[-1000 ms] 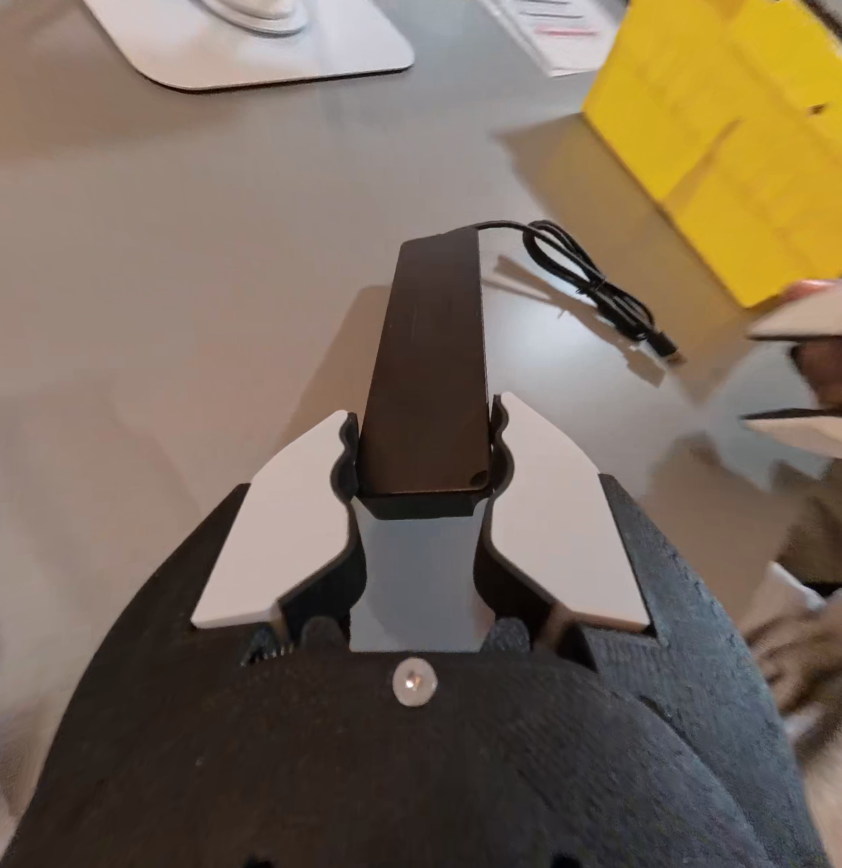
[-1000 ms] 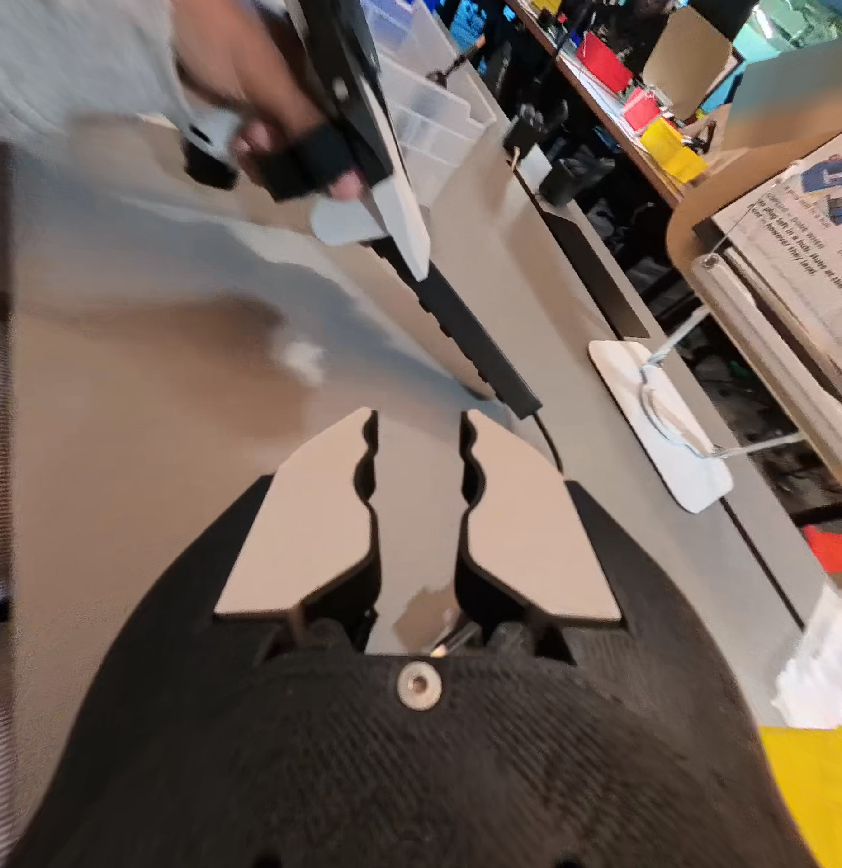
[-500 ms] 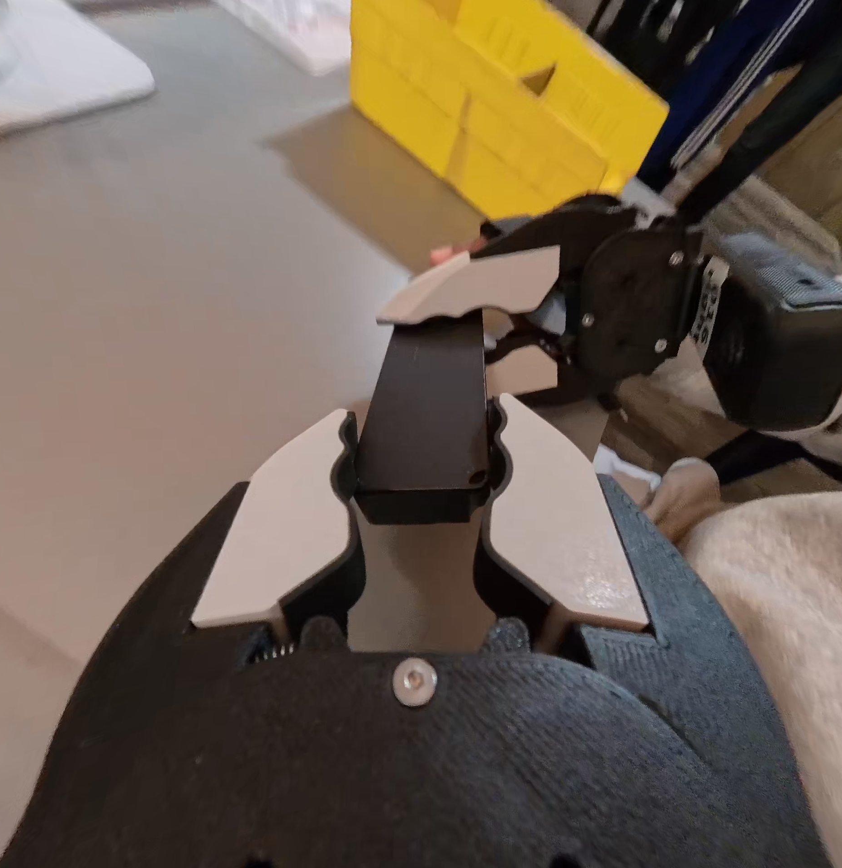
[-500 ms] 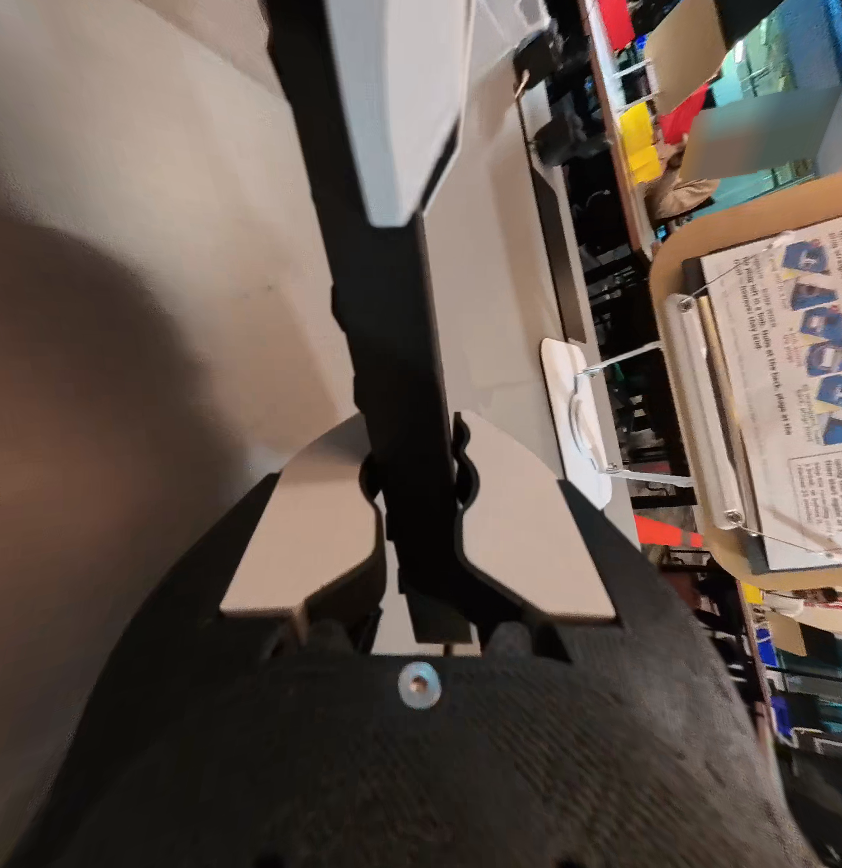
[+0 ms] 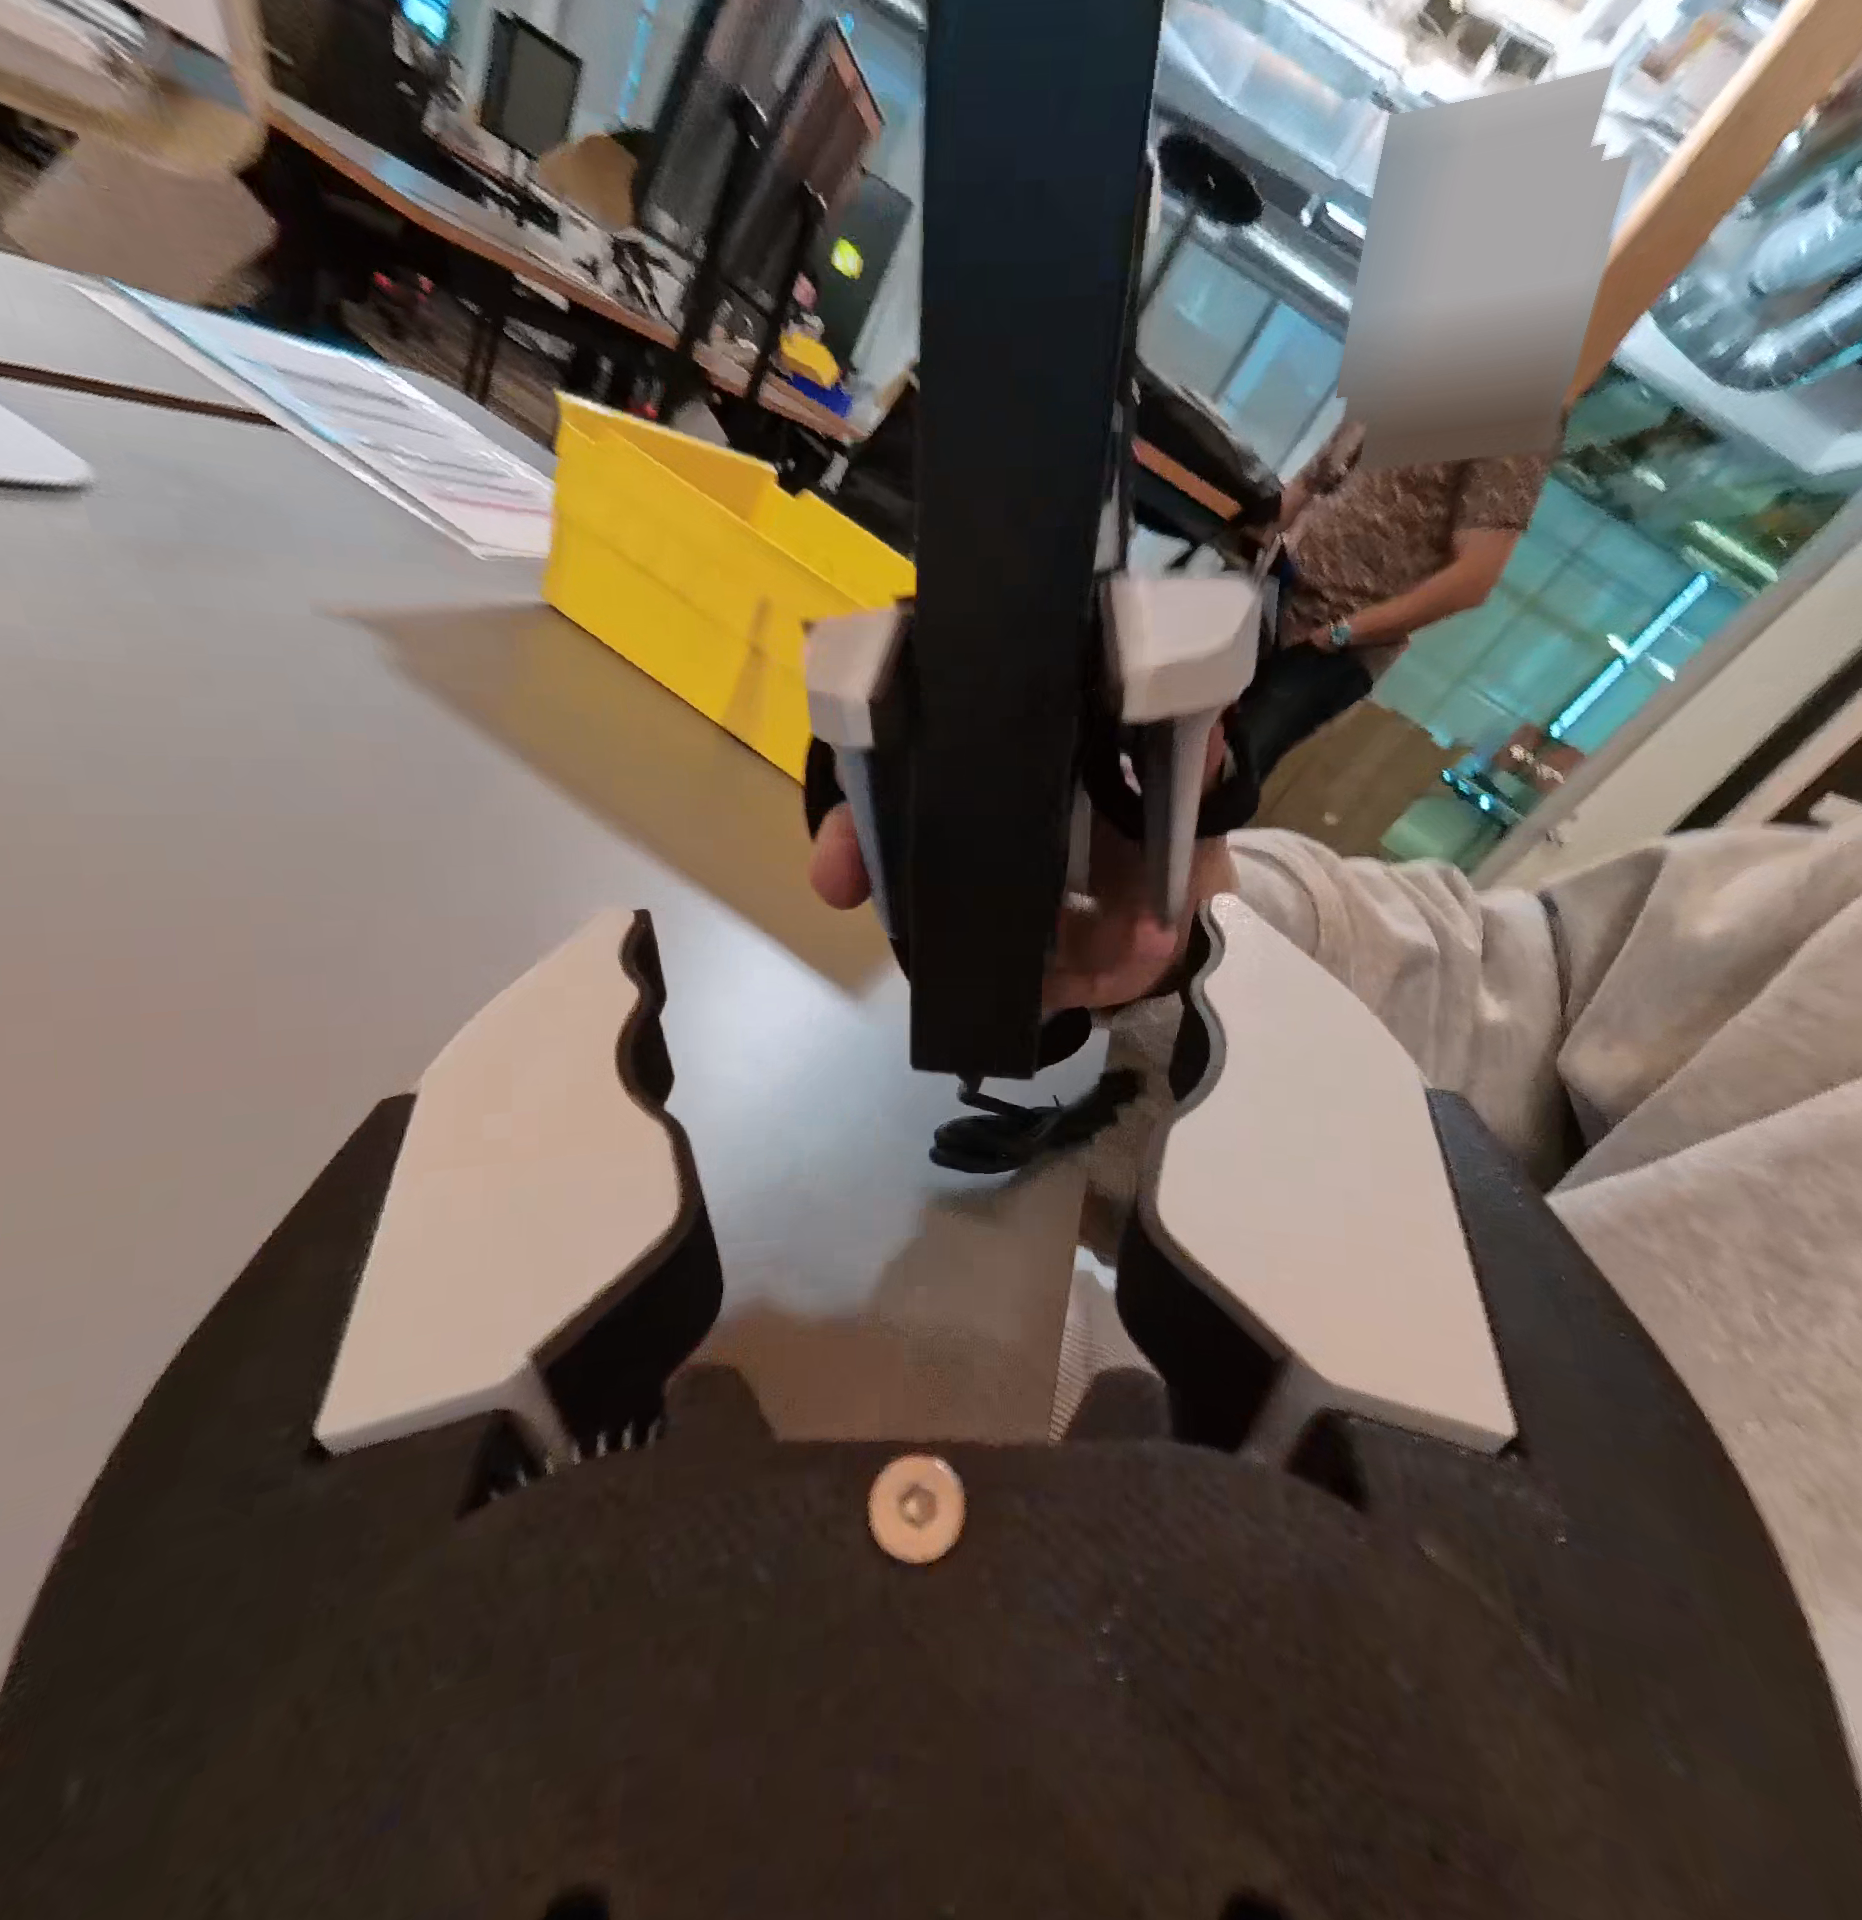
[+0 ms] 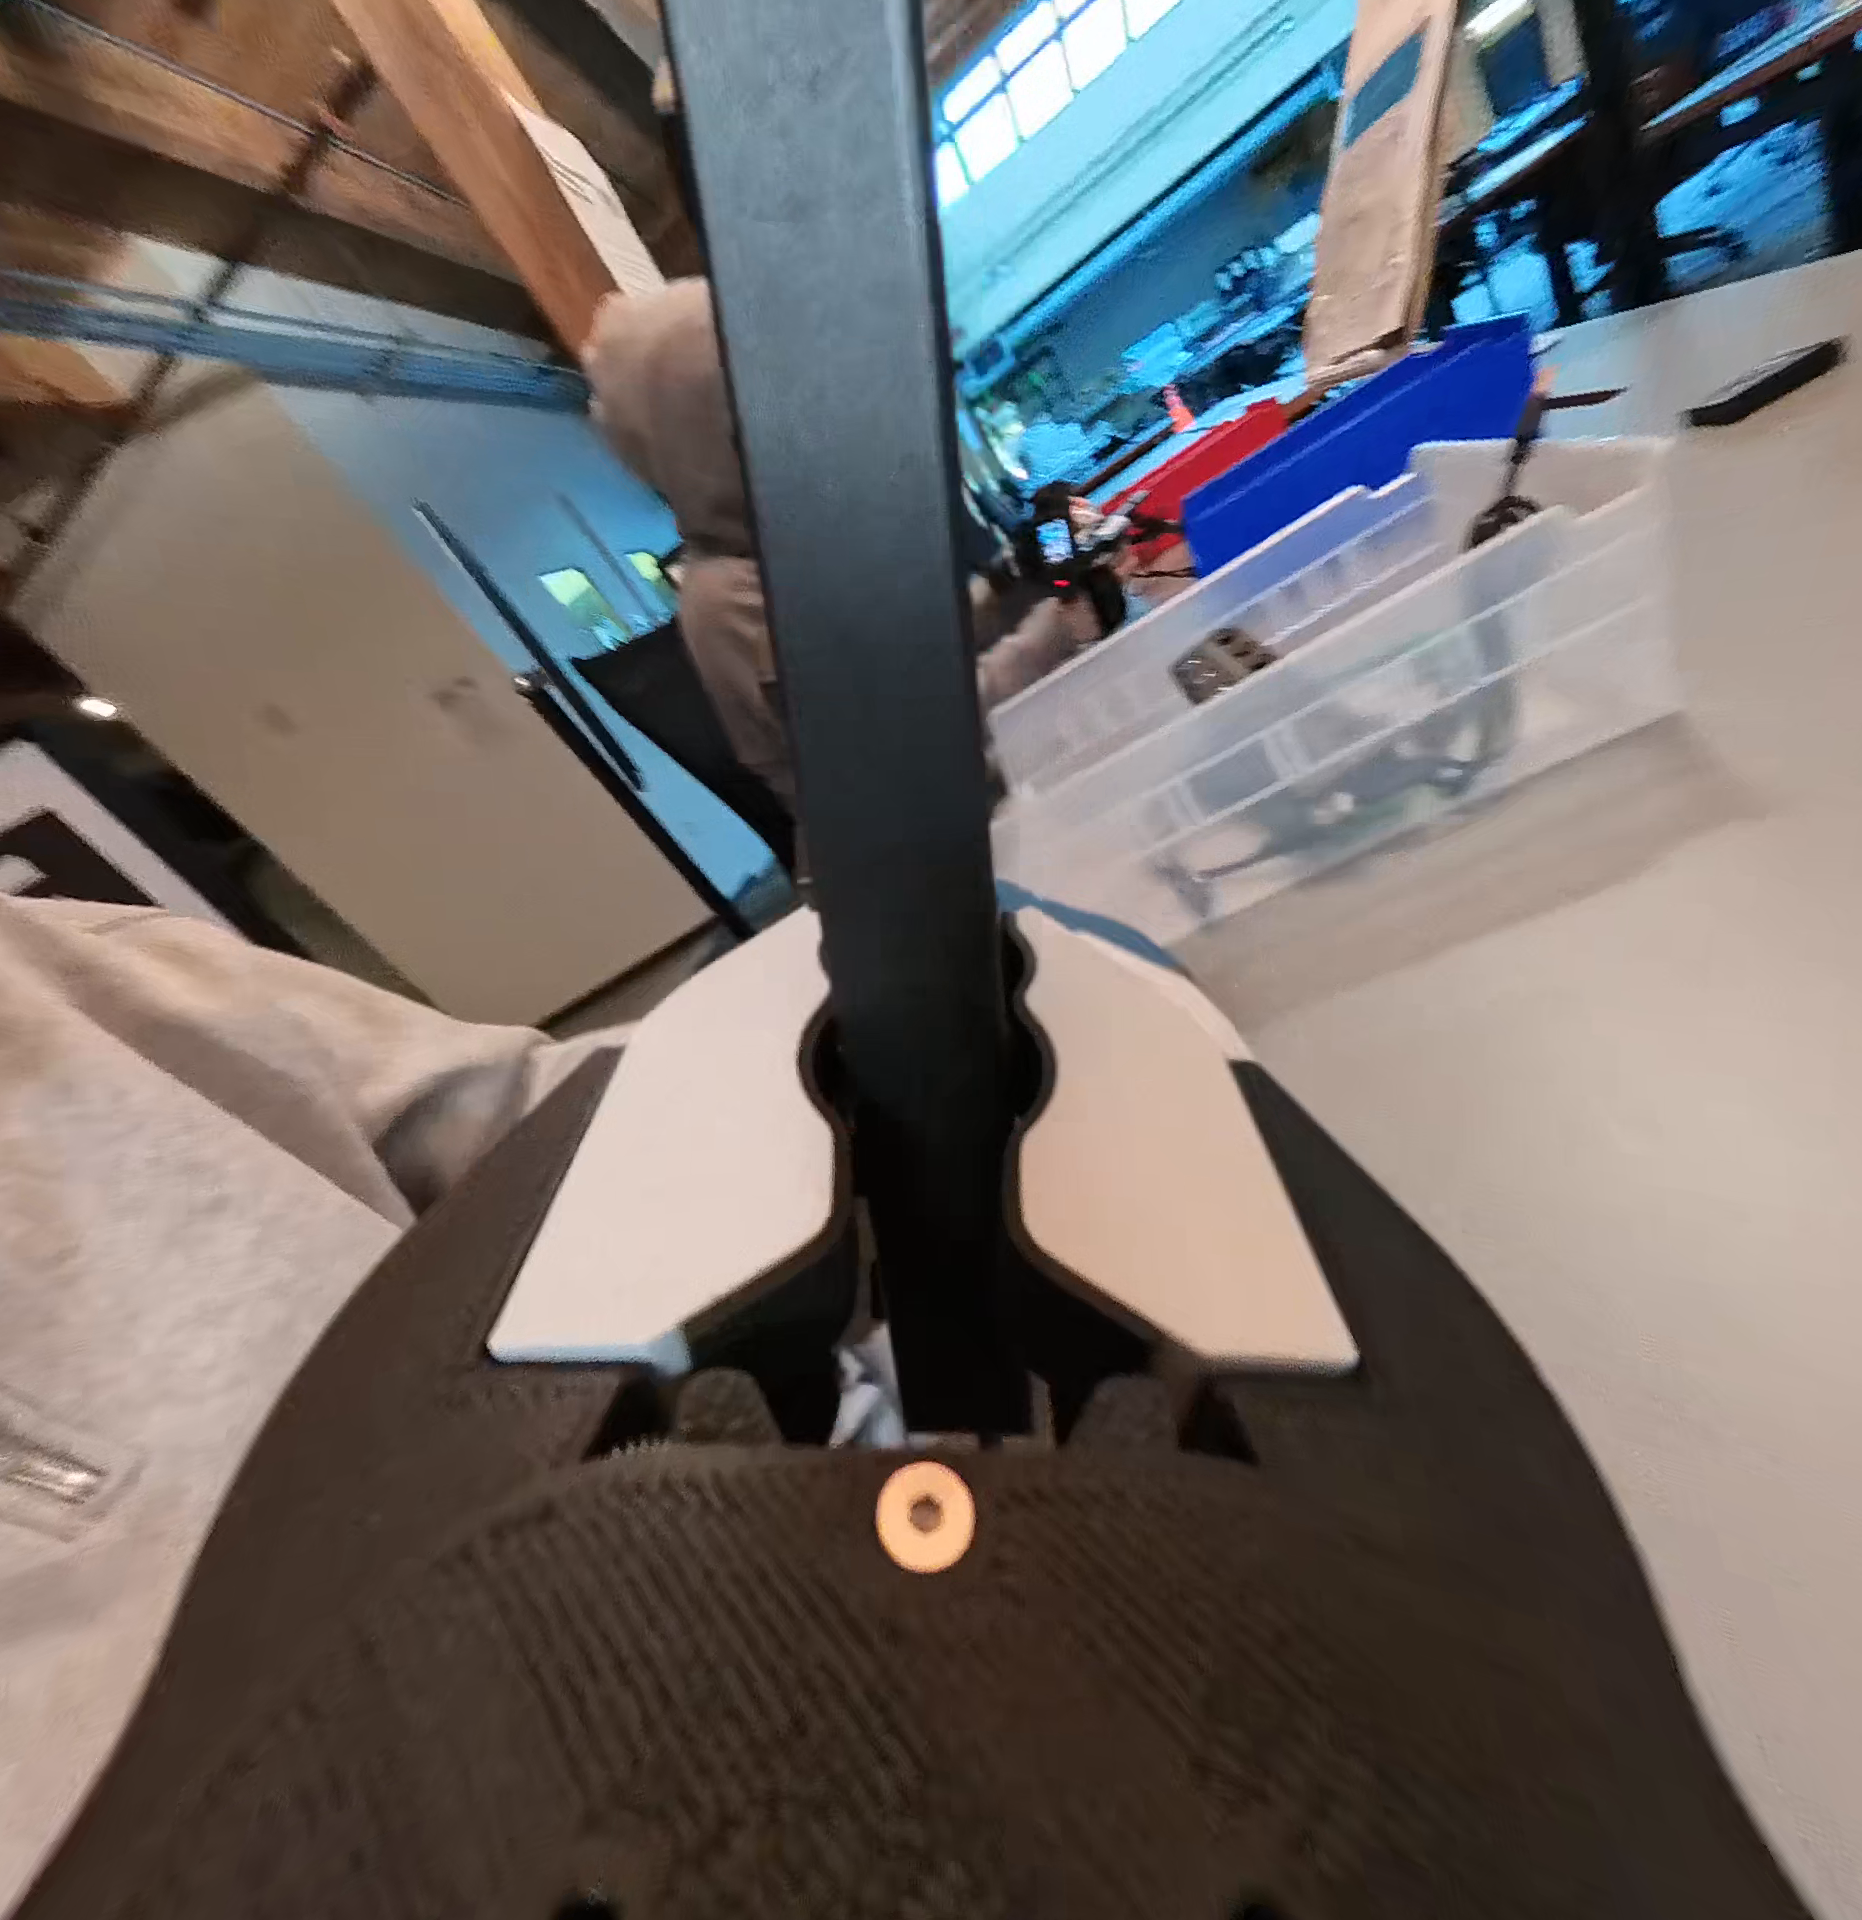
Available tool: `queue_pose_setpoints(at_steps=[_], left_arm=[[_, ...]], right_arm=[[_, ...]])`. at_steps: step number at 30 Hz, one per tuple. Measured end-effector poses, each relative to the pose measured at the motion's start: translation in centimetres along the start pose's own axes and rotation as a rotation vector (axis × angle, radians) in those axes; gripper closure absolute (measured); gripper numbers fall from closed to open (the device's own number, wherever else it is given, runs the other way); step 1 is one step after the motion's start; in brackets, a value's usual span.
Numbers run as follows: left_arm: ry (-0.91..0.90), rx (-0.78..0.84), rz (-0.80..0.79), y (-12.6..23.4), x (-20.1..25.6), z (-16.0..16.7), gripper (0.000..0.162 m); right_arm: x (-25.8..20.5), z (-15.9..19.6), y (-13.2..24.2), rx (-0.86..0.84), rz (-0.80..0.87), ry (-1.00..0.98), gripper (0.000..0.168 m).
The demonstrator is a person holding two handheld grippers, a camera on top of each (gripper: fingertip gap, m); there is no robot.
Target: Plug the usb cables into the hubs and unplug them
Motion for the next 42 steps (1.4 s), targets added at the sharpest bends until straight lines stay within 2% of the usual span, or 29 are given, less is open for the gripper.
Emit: queue_pose_setpoints(at_steps=[2, 4, 7, 12, 13, 18, 20, 22, 25, 28, 33, 42], left_arm=[[-0.026, -0.02, 0.039, -0.9, 1.0, 0.8, 0.067], [-0.026, -0.003, 0.062, -1.3, 1.7, 0.9, 0.081], [-0.006, 0.023, 0.074, -1.5, 1.7, 1.0, 0.083], [0.065, 0.007, 0.183, -1.0, 1.8, 1.3, 0.086], [0.077, 0.003, 0.233, -0.8, 2.2, 1.3, 0.095], [0.104, 0.032, 0.274, -0.7, 2.3, 1.2, 0.101], [0.1, 0.03, 0.266, -0.5, 2.0, 1.3, 0.123], [0.098, 0.042, 0.256, -0.1, 1.6, 1.3, 0.131], [0.021, 0.026, 0.185, 0.0, 1.1, 1.4, 0.134], [0.075, 0.074, 0.184, 0.1, 0.9, 0.7, 0.135], [0.11, 0.1, 0.141, 0.9, -0.4, 0.6, 0.135], [0.164, 0.123, 0.108, 1.4, -1.7, 0.5, 0.135]], right_arm=[[-0.6, 0.2, -0.9, 0.016, -0.049, -0.043, 0.141], [-0.5, 0.4, -1.3, 0.019, -0.044, -0.044, 0.141], [-0.5, 0.3, -1.2, 0.037, -0.029, -0.025, 0.141], [-0.6, 0.7, -1.2, 0.037, -0.018, -0.011, 0.14], [-0.6, 0.7, -1.2, 0.041, -0.023, -0.012, 0.14], [-0.9, 0.6, -0.8, 0.046, -0.087, -0.05, 0.14], [-1.4, 0.5, -0.7, 0.043, -0.157, -0.102, 0.135], [-1.6, 0.4, -0.6, 0.057, -0.194, -0.136, 0.129], [-1.3, 0.3, -0.5, 0.038, -0.131, -0.059, 0.129], [-0.8, -0.2, 0.3, 0.058, -0.072, -0.011, 0.126], [0.9, -2.8, 3.4, 0.267, -0.04, -0.084, 0.128], [3.0, -3.7, 6.1, 0.311, 0.06, -0.077, 0.137]])
Point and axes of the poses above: each gripper's, where its closed fingertips meet, y back along the fingers, z out of its underside, x = y × z across the jaws, the point moved 4 cm from there along y, back along the fingers, and after that the axes turned 6 degrees about -y, right-handed, at the moved point
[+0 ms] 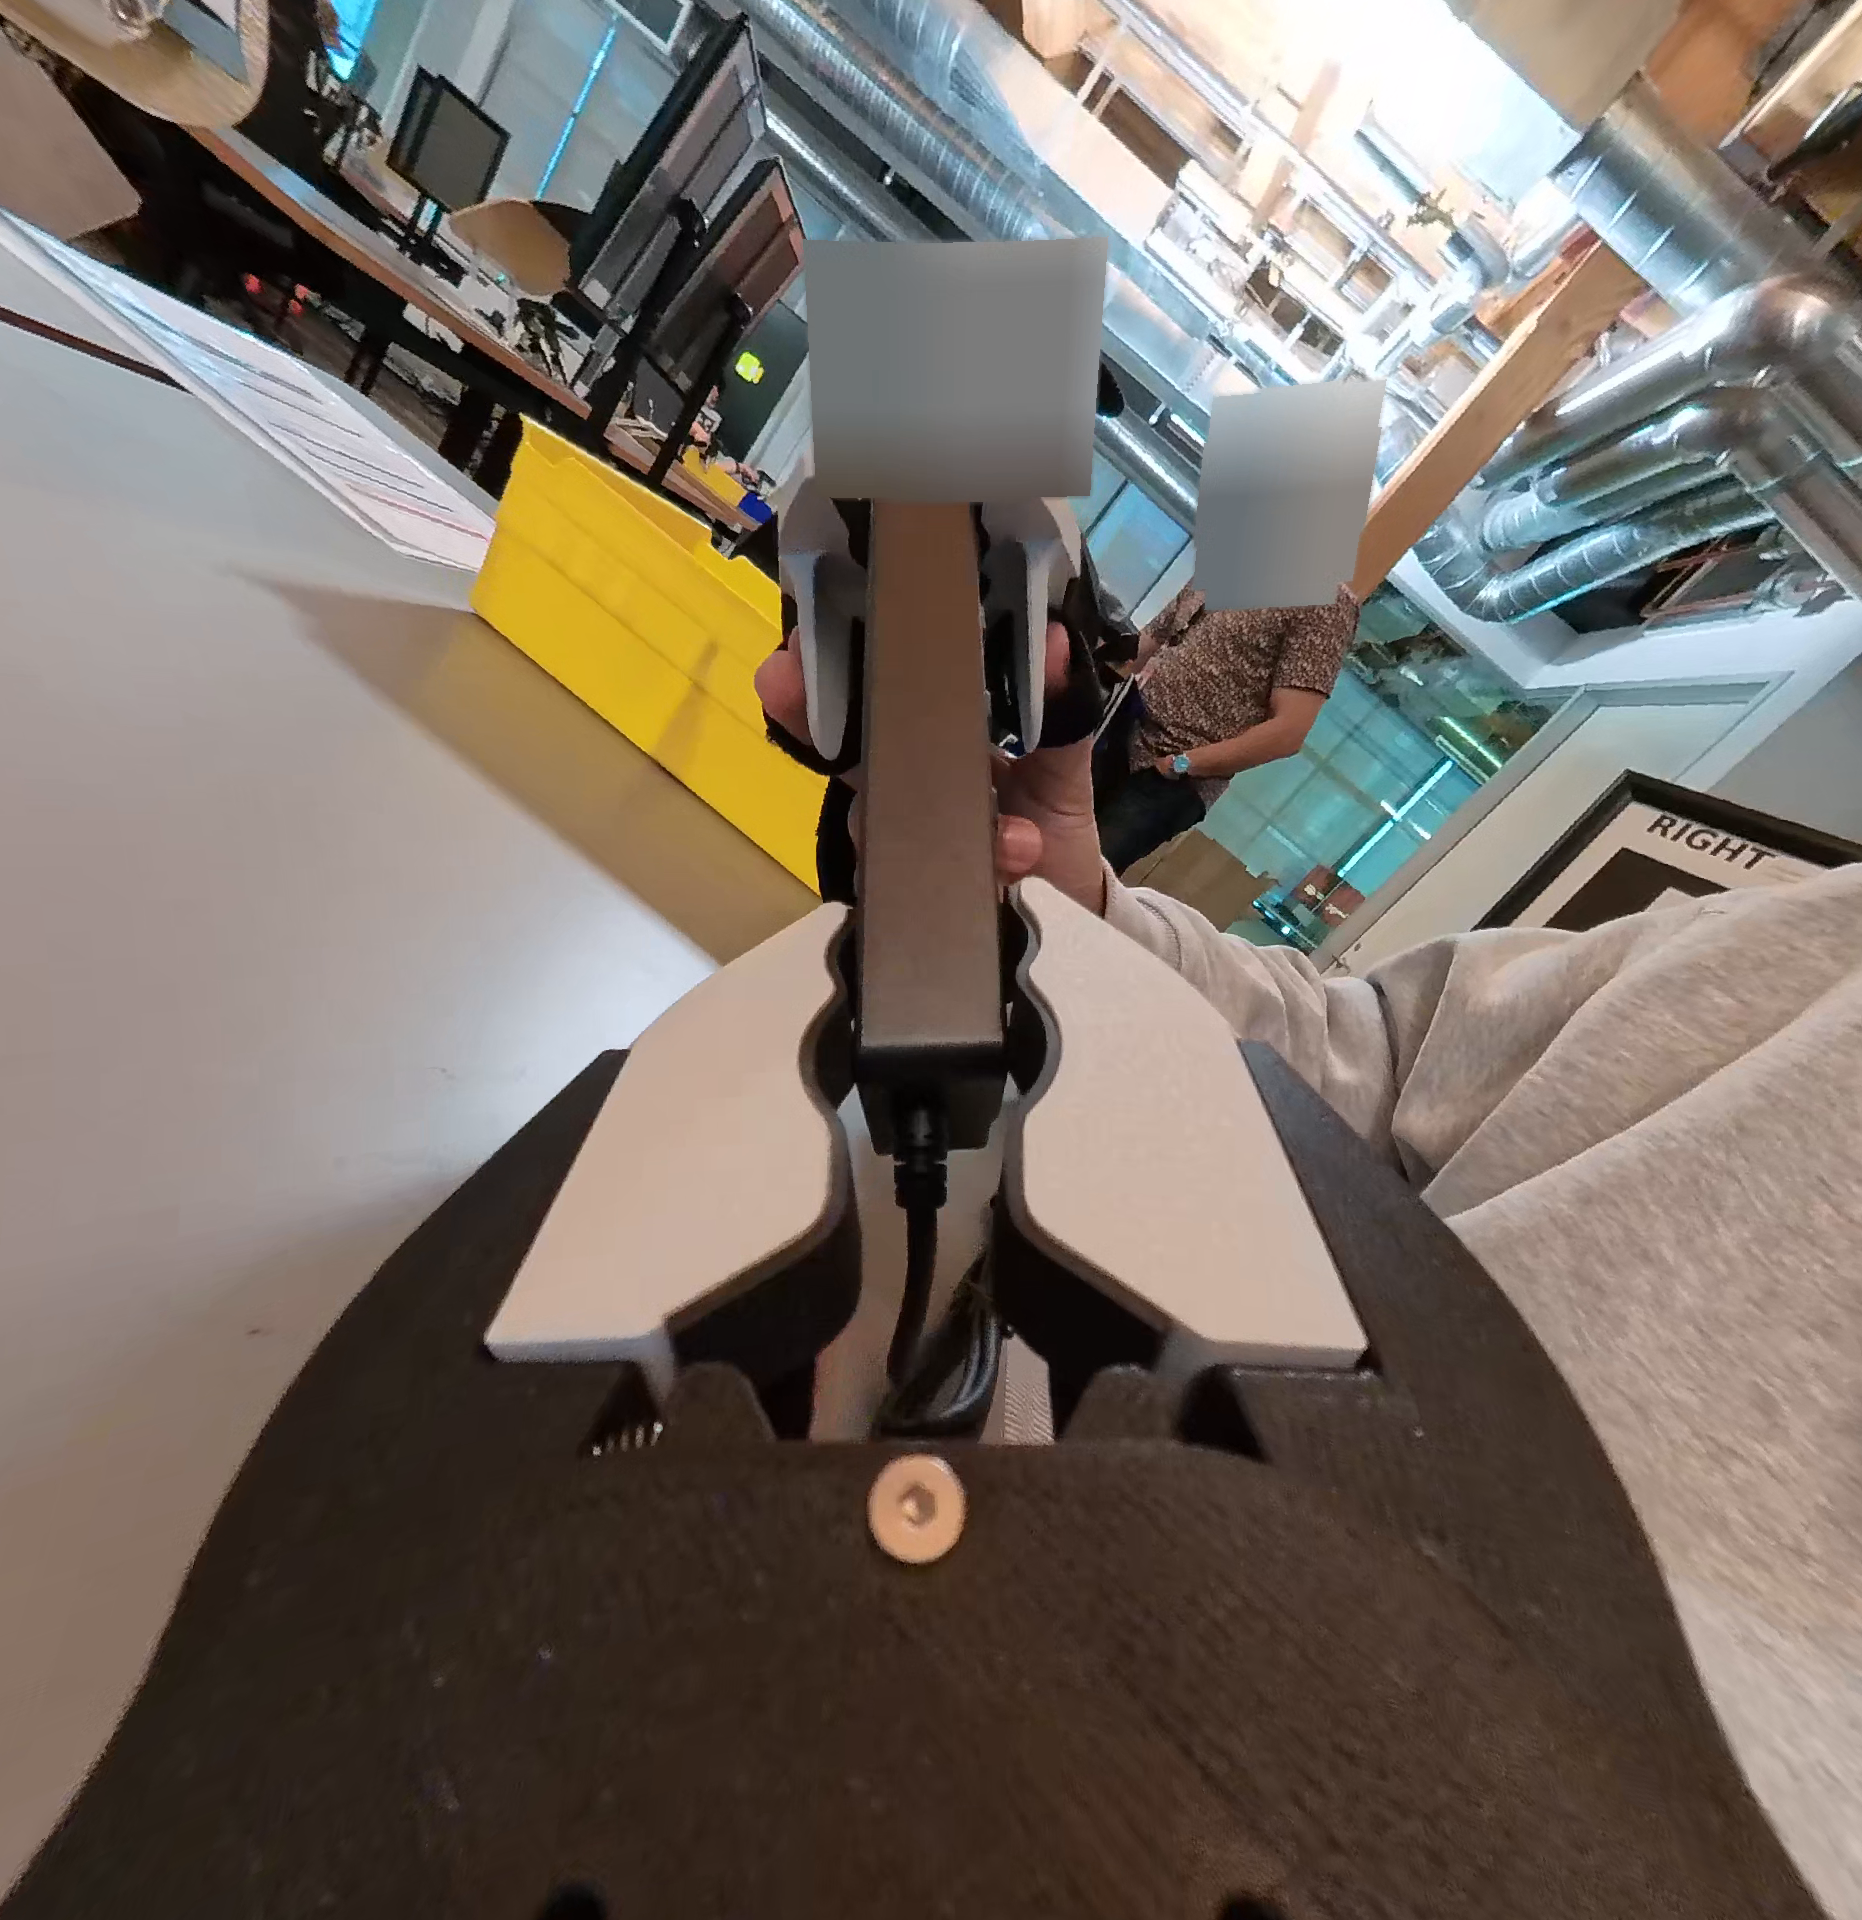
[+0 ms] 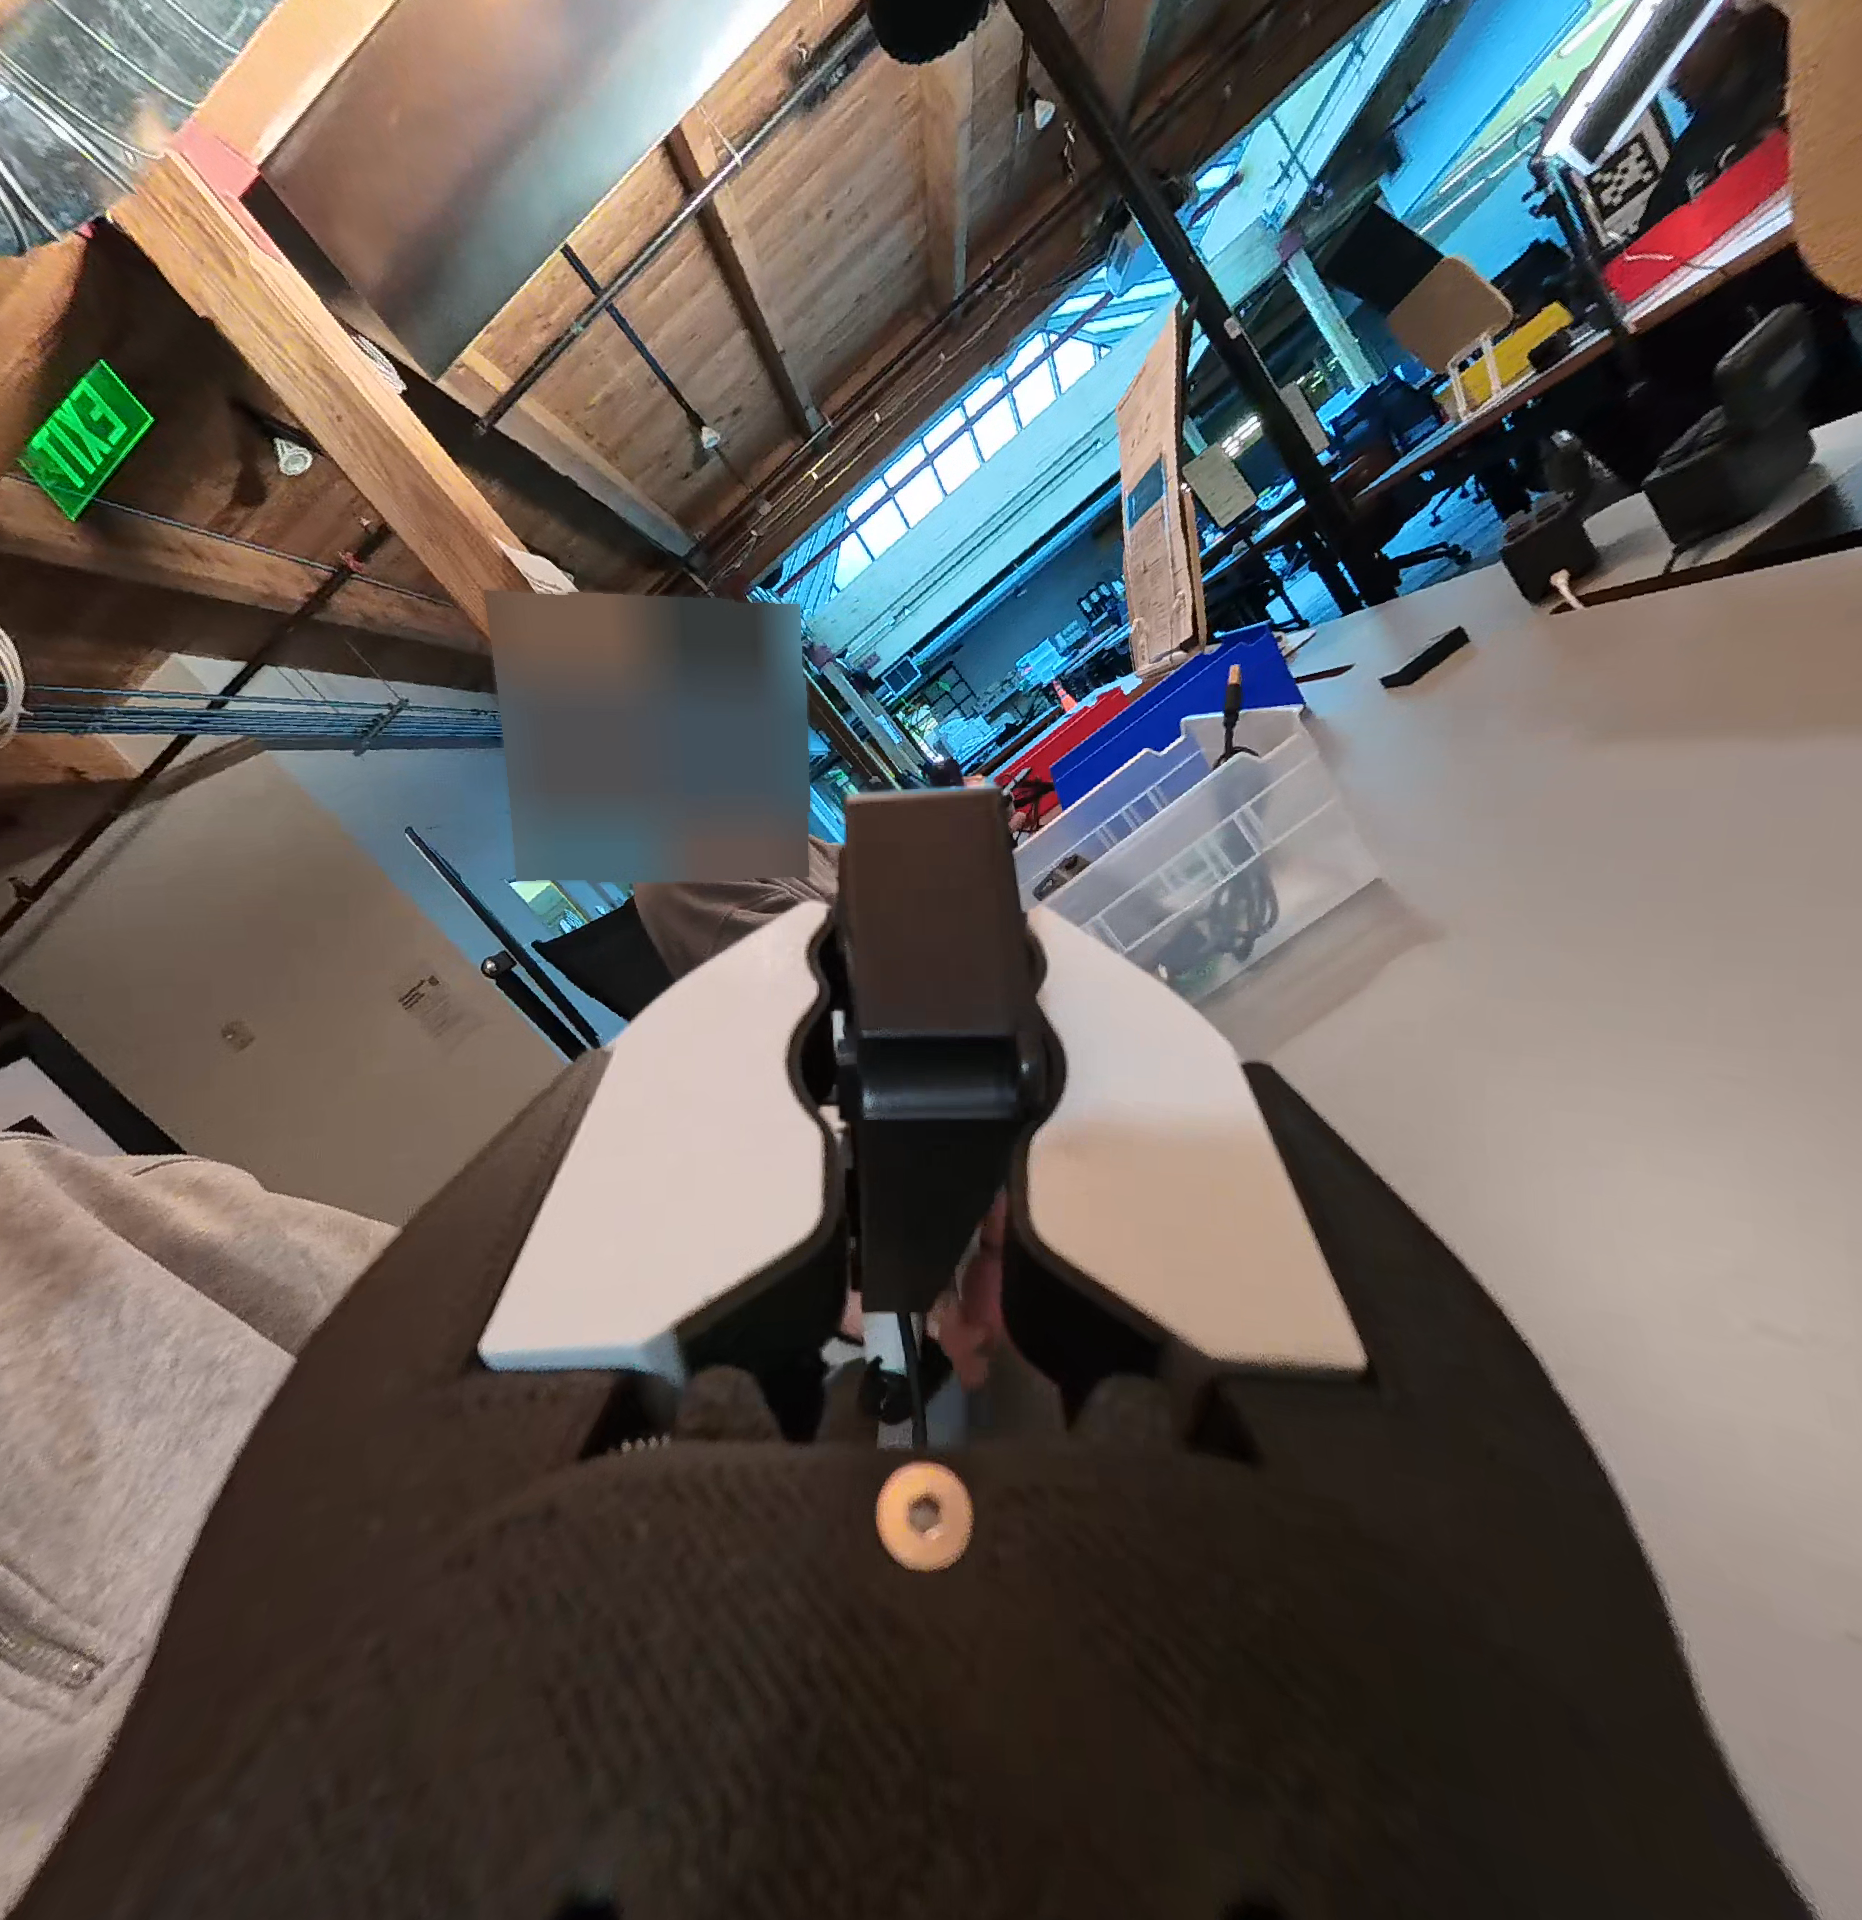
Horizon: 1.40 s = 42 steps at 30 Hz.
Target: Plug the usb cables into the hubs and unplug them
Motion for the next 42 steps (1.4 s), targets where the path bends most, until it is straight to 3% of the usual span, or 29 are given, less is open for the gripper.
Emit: queue_pose_setpoints(at_steps=[8, 13, 14, 17, 18, 19, 22, 24, 26, 31, 36, 42], left_arm=[[0.066, 0.099, -0.013, 1.5, -1.1, -1.5, 0.136], [-0.016, 0.151, -0.064, 1.6, -1.2, -2.0, 0.134], [-0.037, 0.168, -0.108, 1.7, -1.5, -2.1, 0.129], [-0.111, 0.244, -0.244, 2.5, -2.2, -3.1, 0.09], [-0.147, 0.264, -0.273, 2.8, -2.0, -3.6, 0.084], [-0.203, 0.279, -0.289, 3.0, -1.5, -4.1, 0.085], [-0.491, 0.349, -0.323, 2.8, 1.9, -5.2, 0.112], [-0.618, 0.346, -0.313, 1.6, 4.2, -4.7, 0.121], [-0.57, 0.299, -0.228, -0.5, 5.3, -3.2, 0.118], [-0.118, 0.226, -0.113, -3.3, 3.1, 0.1, 0.091], [-0.236, 0.283, -0.215, -1.4, 2.1, -1.8, 0.079], [-0.24, 0.443, -0.257, 1.1, 1.9, -4.0, 0.102]], right_arm=[[1.0, 1.0, 0.2, -0.166, 0.027, -0.021, 0.14], [0.7, 1.1, 0.3, -0.224, 0.011, -0.03, 0.141], [0.7, 0.9, 0.4, -0.191, 0.023, -0.028, 0.142], [1.0, -0.6, 1.1, -0.065, 0.045, -0.08, 0.142], [1.2, -1.3, 1.6, -0.014, 0.046, -0.107, 0.142], [1.4, -1.9, 2.1, 0.037, 0.05, -0.133, 0.142], [2.0, -3.3, 3.5, 0.164, 0.09, -0.161, 0.142], [2.3, -3.7, 4.0, 0.213, 0.125, -0.158, 0.143], [2.2, -3.6, 4.0, 0.254, 0.124, -0.169, 0.142], [0.9, -2.3, 2.8, 0.311, 0.053, -0.255, 0.142], [-0.2, -0.2, 1.5, 0.326, 0.005, -0.318, 0.142], [-0.8, 1.9, 1.1, 0.321, -0.042, -0.328, 0.141]])
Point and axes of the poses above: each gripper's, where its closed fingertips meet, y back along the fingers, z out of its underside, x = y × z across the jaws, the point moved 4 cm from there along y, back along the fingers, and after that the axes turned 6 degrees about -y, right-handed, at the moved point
